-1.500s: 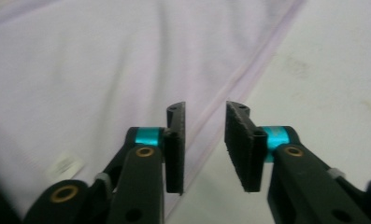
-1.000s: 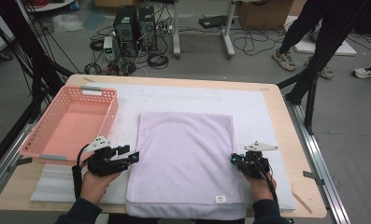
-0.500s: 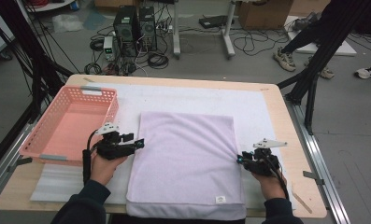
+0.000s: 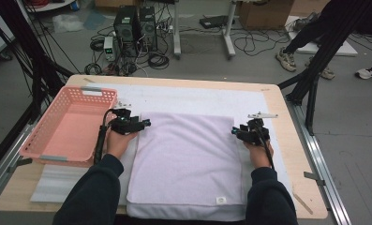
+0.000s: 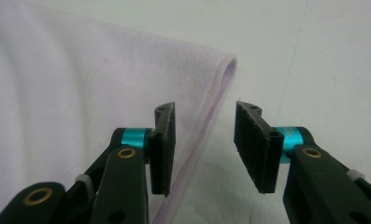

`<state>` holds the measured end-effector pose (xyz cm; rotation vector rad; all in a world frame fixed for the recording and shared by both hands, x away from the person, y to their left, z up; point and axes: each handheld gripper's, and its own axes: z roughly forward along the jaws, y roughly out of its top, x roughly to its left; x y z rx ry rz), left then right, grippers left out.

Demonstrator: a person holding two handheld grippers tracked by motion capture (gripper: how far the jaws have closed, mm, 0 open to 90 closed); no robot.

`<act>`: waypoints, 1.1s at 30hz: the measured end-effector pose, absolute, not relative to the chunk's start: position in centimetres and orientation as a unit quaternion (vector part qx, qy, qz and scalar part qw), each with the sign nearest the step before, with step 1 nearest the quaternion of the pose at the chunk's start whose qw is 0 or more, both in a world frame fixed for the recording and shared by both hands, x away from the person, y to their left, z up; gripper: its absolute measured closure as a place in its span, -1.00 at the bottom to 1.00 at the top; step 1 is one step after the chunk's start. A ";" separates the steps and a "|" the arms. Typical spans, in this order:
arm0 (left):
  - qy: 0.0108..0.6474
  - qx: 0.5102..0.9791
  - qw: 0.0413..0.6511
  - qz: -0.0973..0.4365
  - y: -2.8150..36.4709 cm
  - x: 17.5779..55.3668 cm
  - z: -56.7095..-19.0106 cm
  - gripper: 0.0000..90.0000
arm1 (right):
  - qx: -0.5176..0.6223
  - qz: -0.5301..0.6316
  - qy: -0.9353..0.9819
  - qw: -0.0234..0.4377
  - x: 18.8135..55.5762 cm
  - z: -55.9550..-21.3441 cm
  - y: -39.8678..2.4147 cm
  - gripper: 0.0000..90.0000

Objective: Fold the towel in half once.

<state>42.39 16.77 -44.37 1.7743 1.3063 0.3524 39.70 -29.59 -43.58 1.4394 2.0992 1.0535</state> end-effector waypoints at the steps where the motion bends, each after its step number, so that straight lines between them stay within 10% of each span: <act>1: 0.529 0.714 0.435 0.144 16.8 42.7 -44.6 -0.10 | 0.517 0.372 0.747 0.189 40.2 -43.7 -29.3 0.29; 10: 0.492 0.746 0.408 0.187 15.5 43.0 -45.2 0.36 | 0.521 0.367 0.750 0.177 41.6 -44.7 -28.1 0.78; 13: 0.504 0.735 0.422 0.166 15.8 43.2 -45.2 0.89 | 0.528 0.366 0.748 0.165 41.7 -44.6 -28.1 0.88; 26: 0.537 0.703 0.438 0.161 16.0 44.0 -44.8 0.91 | 0.538 0.368 0.733 0.196 42.5 -44.4 -29.5 0.92; 30: 0.537 0.710 0.427 0.159 16.1 44.0 -45.1 0.91 | 0.565 0.389 0.712 0.149 42.6 -44.8 -29.9 0.38; 33: 0.536 0.711 0.425 0.163 16.0 44.0 -45.1 0.91 | 0.551 0.371 0.731 0.159 42.4 -44.6 -29.3 0.33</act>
